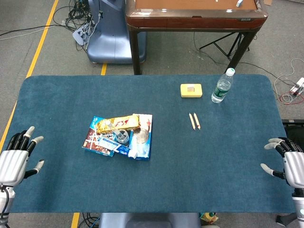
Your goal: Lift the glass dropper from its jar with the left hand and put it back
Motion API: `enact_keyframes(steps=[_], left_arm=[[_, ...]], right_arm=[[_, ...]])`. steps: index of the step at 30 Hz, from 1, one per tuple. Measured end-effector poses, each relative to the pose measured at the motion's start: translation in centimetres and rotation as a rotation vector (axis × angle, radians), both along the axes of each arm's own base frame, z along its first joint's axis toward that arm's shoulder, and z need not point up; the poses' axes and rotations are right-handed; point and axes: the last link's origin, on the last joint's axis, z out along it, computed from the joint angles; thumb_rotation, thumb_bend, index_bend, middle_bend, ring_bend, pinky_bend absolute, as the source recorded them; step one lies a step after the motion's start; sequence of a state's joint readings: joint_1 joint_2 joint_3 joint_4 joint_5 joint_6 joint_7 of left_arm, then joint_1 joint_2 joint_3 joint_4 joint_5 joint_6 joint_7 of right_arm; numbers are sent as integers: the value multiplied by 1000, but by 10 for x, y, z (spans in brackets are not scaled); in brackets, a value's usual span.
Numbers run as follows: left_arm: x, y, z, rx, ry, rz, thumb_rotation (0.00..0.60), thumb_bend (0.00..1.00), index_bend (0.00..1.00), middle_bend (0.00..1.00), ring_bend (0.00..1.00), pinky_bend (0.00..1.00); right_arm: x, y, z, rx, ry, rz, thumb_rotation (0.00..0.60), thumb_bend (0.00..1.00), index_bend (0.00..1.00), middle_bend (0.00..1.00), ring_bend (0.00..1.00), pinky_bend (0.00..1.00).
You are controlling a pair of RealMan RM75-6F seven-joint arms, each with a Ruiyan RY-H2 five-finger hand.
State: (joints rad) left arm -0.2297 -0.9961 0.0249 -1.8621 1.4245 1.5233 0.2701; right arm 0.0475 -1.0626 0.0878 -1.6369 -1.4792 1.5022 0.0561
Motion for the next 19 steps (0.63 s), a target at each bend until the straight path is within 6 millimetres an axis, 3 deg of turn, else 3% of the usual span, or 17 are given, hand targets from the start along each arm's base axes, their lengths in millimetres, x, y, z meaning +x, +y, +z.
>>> enact_keyframes(steps=[8,19], left_arm=[[-14,-33,-14,-18,-17,59,600,301,239,0,0,45],[-10,-36,-21,-45,-37,19,600,300,242,0,0,45]], right_arm=[[-1,0,0,-11,34,-6,600,68,435,324,206,289],[-5,-2,1,-13,48,-19,600,69,435,324,206,289]])
